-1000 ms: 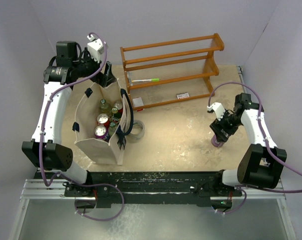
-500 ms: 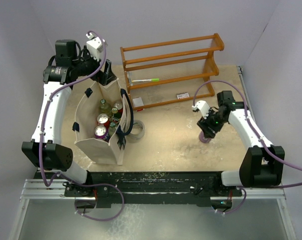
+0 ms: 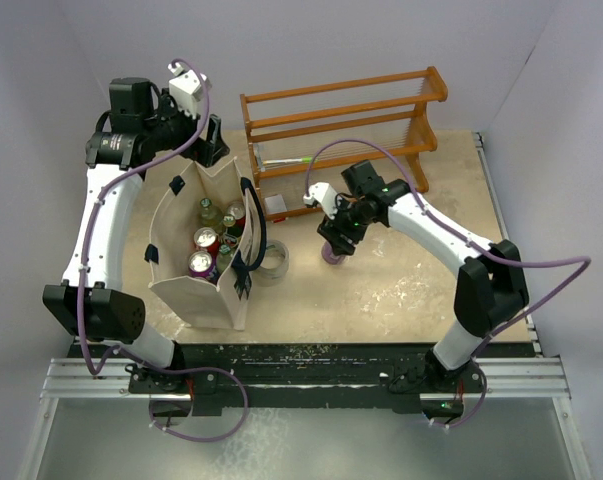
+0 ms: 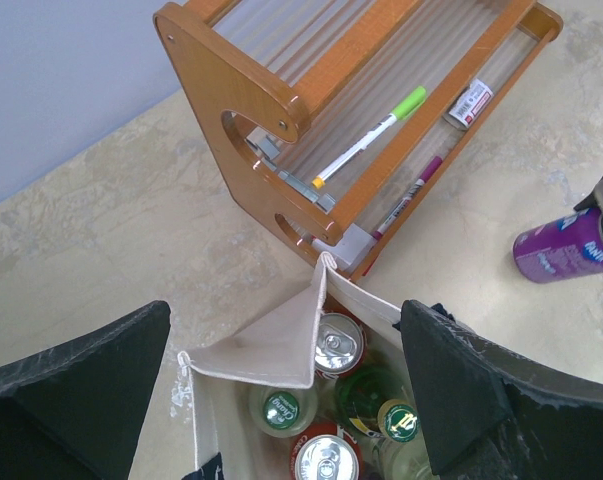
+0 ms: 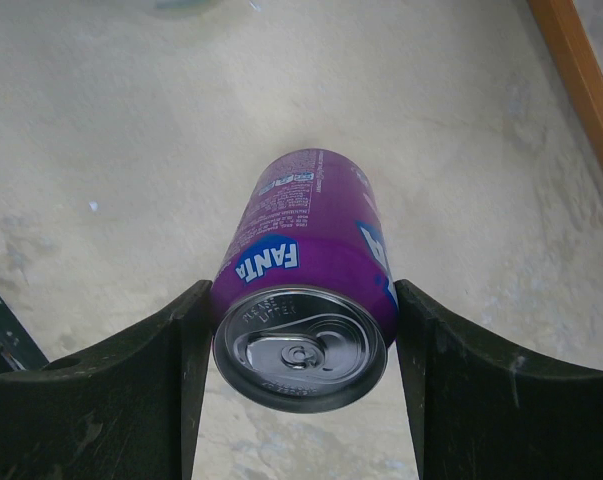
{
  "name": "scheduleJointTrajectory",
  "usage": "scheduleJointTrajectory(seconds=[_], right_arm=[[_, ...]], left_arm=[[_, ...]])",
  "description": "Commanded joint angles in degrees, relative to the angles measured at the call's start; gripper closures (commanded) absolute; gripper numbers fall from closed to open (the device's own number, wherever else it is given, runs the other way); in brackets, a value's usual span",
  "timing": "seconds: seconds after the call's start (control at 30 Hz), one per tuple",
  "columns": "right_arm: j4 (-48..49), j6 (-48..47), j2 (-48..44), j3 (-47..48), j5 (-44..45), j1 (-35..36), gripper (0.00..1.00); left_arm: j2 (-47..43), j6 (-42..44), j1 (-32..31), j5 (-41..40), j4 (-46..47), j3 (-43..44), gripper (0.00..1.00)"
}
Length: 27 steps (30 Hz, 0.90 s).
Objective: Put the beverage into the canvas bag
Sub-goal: Move the drink to the center of the board.
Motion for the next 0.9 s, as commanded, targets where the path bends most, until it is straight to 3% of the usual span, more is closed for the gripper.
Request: scheduleJointTrajectory(seconds=[0.0, 0.2, 0.33, 0.43, 0.67, 0.87], right_arm=[[2.76, 3.33, 1.85, 5.10, 2.13, 2.54, 0.78], [3.50, 4.36, 4.67, 5.58, 4.54, 4.78, 0.76], [3.56, 4.88, 6.04, 5.56, 4.40, 5.53, 0.69], [3.36, 5.18, 6.22, 5.79, 4.11, 5.73, 0.59], [2.35, 5.37, 5.86, 7.08, 1.54, 5.79, 0.25], [1.49, 5.64, 5.37, 9.09, -1.14, 5.81, 0.11]], left_arm=[[-3.48, -1.46, -0.18, -1.67, 2.09, -0.19, 0.01], [-4.23, -1.14, -0.18, -2.16, 2.13, -0.64, 0.01], [-4.34, -1.04, -0.18, -1.76, 2.15, -0.51, 0.01], [-4.21, -0.99, -0.18, -1.19, 2.23, -0.52, 0.01], [-3.74, -0.12, -0.41, 0.71, 1.83, -0.47, 0.01], [-3.95, 0.87, -1.01, 0.96, 1.40, -0.48, 0.01]])
